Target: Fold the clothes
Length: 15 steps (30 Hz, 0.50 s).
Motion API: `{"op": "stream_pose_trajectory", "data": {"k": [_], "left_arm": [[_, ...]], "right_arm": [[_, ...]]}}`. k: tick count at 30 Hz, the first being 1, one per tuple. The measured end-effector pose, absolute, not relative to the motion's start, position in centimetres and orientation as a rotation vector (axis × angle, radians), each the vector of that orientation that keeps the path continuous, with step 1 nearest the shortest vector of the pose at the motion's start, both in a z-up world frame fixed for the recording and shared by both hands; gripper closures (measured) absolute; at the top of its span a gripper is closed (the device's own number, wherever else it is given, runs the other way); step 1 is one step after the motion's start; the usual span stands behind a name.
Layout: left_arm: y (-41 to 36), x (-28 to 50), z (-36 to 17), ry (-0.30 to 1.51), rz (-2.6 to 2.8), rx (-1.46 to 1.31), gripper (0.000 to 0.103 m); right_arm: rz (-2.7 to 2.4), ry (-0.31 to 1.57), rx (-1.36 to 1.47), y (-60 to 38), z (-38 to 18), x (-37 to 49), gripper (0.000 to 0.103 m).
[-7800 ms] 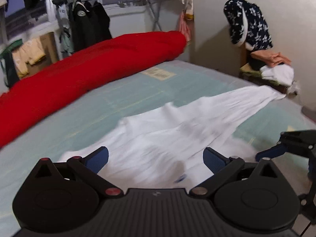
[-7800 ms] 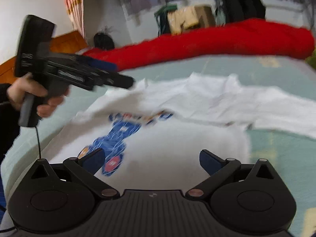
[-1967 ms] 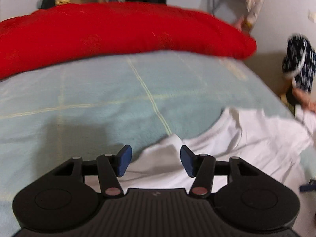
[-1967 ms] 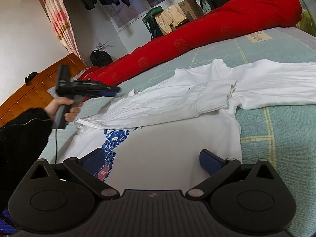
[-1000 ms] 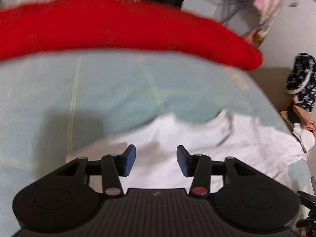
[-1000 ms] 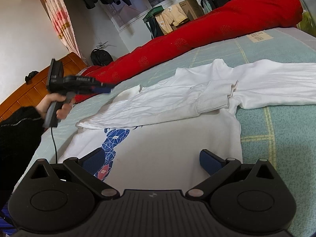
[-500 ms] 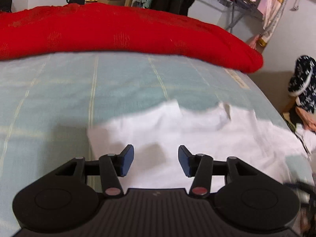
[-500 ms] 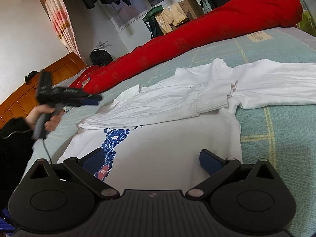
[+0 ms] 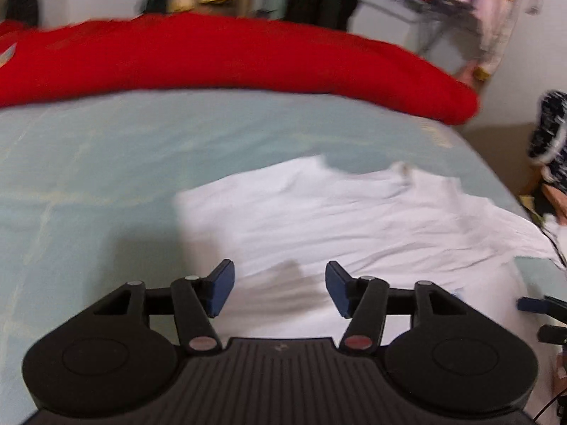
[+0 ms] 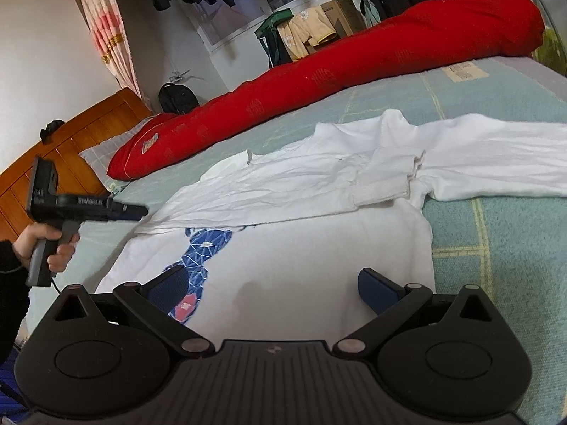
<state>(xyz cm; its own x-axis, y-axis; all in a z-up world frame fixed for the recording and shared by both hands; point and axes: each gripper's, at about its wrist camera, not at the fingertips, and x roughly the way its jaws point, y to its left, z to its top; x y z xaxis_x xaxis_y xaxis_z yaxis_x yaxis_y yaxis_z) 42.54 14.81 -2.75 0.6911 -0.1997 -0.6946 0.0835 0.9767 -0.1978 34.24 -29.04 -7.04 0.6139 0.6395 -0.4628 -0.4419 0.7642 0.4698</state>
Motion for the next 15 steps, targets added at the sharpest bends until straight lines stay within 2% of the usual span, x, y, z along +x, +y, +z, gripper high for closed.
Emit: {"op": "stream_pose_trajectory", "data": {"k": [7, 10, 11, 12, 15], "left_arm": [[4.2, 46.9, -3.6, 0.778, -0.337, 0.027, 0.044], [-0.3, 49.0, -3.8, 0.762, -0.402, 0.092, 0.048], [-1.6, 49.6, -3.8, 0.755, -0.428, 0.114, 0.057], [-3.0, 50.1, -3.8, 0.748, -0.453, 0.136, 0.06], [-6.6, 51.1, -4.2, 0.698, -0.502, 0.255, 0.059]], "right_arm": [[0.671, 0.644, 0.315, -28.8, -6.3, 33.7, 0.0], [0.663, 0.647, 0.309, -28.9, -6.3, 33.7, 0.0], [0.66, 0.646, 0.308, -29.0, -6.3, 33.7, 0.0], [0.658, 0.644, 0.31, -29.1, -6.3, 33.7, 0.0], [0.662, 0.635, 0.32, -29.4, -6.1, 33.5, 0.0]]}}
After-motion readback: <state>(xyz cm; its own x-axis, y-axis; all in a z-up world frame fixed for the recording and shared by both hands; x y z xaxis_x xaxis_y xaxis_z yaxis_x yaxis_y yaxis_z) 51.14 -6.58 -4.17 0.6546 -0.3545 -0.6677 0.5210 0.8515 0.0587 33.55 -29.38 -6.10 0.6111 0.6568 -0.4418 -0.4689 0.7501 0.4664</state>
